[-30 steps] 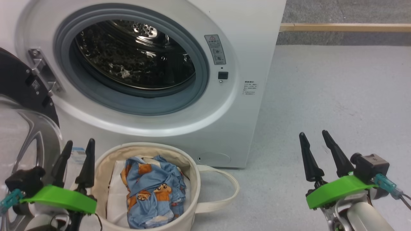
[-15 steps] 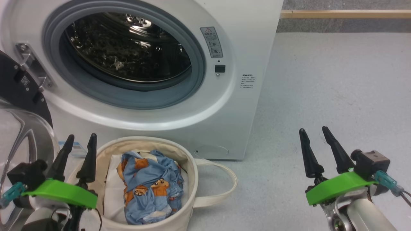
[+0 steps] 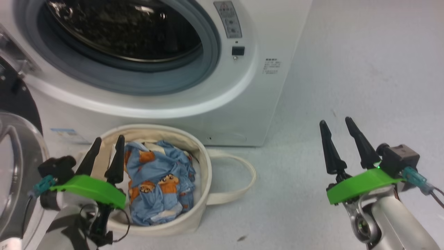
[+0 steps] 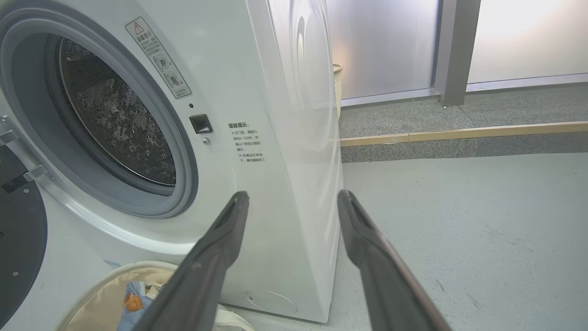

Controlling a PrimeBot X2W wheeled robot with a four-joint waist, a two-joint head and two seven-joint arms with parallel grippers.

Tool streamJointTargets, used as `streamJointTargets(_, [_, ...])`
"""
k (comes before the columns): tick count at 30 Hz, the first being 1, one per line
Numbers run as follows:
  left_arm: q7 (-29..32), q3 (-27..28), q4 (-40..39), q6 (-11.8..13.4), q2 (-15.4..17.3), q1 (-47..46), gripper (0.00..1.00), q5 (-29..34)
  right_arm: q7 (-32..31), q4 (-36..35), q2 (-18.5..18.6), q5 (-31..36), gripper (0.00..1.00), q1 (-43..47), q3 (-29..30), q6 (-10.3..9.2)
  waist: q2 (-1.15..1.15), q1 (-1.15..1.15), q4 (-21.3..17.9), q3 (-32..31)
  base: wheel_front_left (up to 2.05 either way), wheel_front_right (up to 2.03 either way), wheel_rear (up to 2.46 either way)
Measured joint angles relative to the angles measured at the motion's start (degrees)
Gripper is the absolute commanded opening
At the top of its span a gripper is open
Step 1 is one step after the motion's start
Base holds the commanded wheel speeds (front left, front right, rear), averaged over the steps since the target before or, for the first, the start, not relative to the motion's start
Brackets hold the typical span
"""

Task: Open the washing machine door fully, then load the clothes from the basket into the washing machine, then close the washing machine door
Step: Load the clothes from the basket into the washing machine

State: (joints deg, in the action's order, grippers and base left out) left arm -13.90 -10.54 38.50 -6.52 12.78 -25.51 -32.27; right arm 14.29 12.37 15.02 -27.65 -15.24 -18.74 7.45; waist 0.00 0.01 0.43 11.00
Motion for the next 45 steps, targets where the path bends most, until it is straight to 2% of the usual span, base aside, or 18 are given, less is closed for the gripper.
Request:
streamJointTargets(5, [-0.3,-0.8,7.1,-0.6,-2.2,-4.6,1.00,-1.1,0.0,-0.2,0.0,1.0,1.00,-2.4,-0.6,0.00,0.00,0.00,-0.7,4.2,0.00,0.00,0.00])
streamJointTargets(14, [-0.3,-6.4,19.0,-0.6,-2.6,-12.2,1.00,-3.5,0.0,-0.3,0.4,1.7,1.00,-7.5,-2.0,0.00,0.00,0.01,-2.5,11.4,0.00,0.00,0.00])
streamJointTargets(27, [0.1,-14.5,25.5,-0.6,-1.8,-18.0,1.00,-10.4,0.0,0.6,4.9,1.9,1.00,-15.9,-4.9,0.00,0.00,0.00,-3.3,19.3,0.00,0.00,0.00])
streamJointTargets(33, [7.1,-19.0,28.8,-0.6,-1.3,-22.3,1.00,-12.1,0.0,-0.6,5.5,2.5,1.00,-17.5,-3.9,0.01,-0.01,0.00,-3.8,23.8,0.00,0.00,0.00])
streamJointTargets(35, [7.6,-19.5,29.7,-0.6,-0.8,-23.3,1.00,-12.4,0.0,-1.2,5.7,3.0,1.00,-17.5,-3.4,0.01,0.00,0.00,-4.0,25.2,0.00,0.00,0.00])
streamJointTargets(37, [11.3,-20.1,32.3,-0.6,0.0,-25.0,1.00,-13.4,0.0,-2.1,5.7,3.5,1.00,-17.5,-2.9,0.01,-0.01,0.00,-4.4,27.0,0.00,0.00,0.00])
streamJointTargets(40, [13.6,-20.2,33.8,-0.6,0.7,-26.2,1.00,-13.7,0.0,-2.8,5.7,4.0,1.00,-17.5,-2.2,0.01,-0.01,0.00,-5.1,28.5,0.00,0.00,0.00])
streamJointTargets(45, [17.0,-21.2,34.5,-0.6,1.2,-27.8,1.00,-13.7,0.0,-4.0,5.6,4.5,1.00,-17.5,-1.1,0.01,0.00,-0.01,-6.2,30.2,0.00,0.00,0.00])
